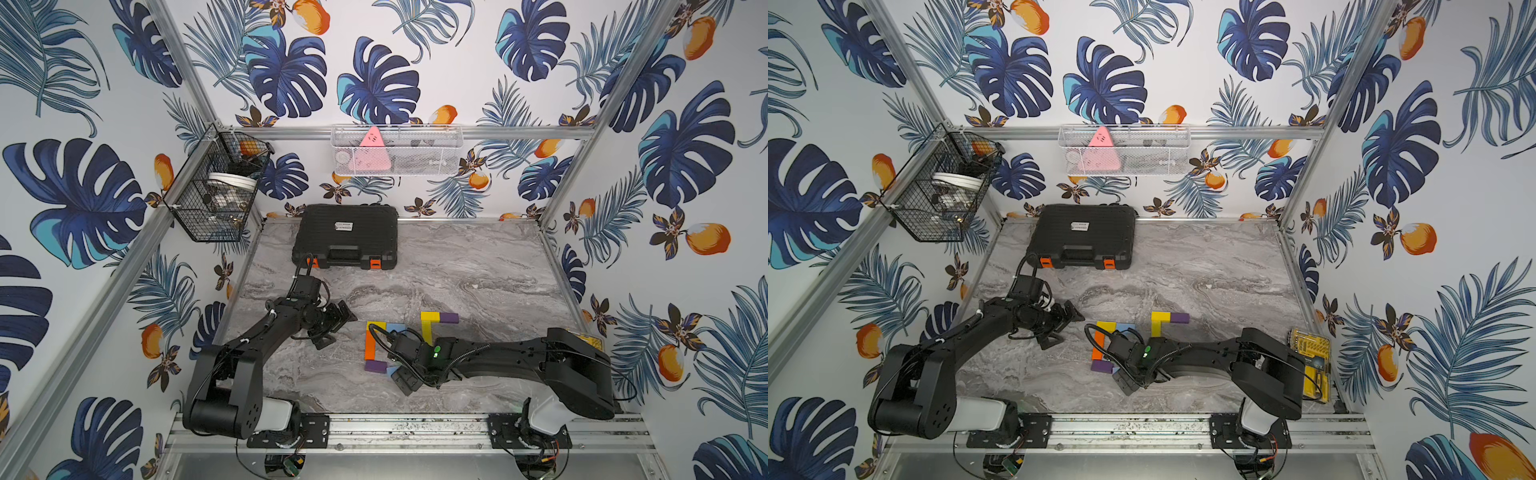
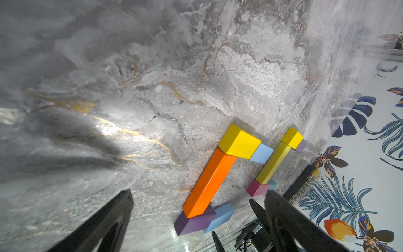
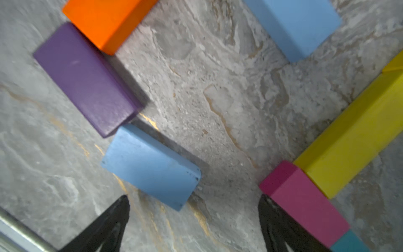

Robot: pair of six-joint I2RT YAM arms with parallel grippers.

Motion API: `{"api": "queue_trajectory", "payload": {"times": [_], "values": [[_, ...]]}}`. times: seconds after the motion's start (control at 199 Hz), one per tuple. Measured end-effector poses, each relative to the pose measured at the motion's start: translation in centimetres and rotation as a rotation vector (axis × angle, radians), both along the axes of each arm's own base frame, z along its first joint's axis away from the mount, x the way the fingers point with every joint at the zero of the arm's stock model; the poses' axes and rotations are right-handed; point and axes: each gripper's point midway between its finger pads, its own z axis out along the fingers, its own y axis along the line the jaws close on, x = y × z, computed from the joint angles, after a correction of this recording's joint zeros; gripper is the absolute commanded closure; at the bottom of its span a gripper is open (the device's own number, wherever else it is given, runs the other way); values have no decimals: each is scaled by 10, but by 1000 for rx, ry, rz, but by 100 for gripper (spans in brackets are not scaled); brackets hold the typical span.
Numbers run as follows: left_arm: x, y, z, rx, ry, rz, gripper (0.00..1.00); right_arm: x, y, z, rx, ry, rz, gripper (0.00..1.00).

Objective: Assemble the letter c with building blocks
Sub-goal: Assemble the building block at the center of the board.

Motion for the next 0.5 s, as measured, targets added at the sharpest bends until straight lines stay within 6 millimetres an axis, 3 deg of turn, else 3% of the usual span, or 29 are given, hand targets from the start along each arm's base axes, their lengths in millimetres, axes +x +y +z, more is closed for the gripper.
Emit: {"api": "queue_trajectory", "payload": {"times": [0.196, 0.501], "values": [[0, -2, 0, 0, -2, -6, 1, -2, -4, -7, -15, 11, -16, 7], [-1, -3, 1, -1, 1, 0, 1, 5, 12, -9, 23, 1, -32, 7]]}}
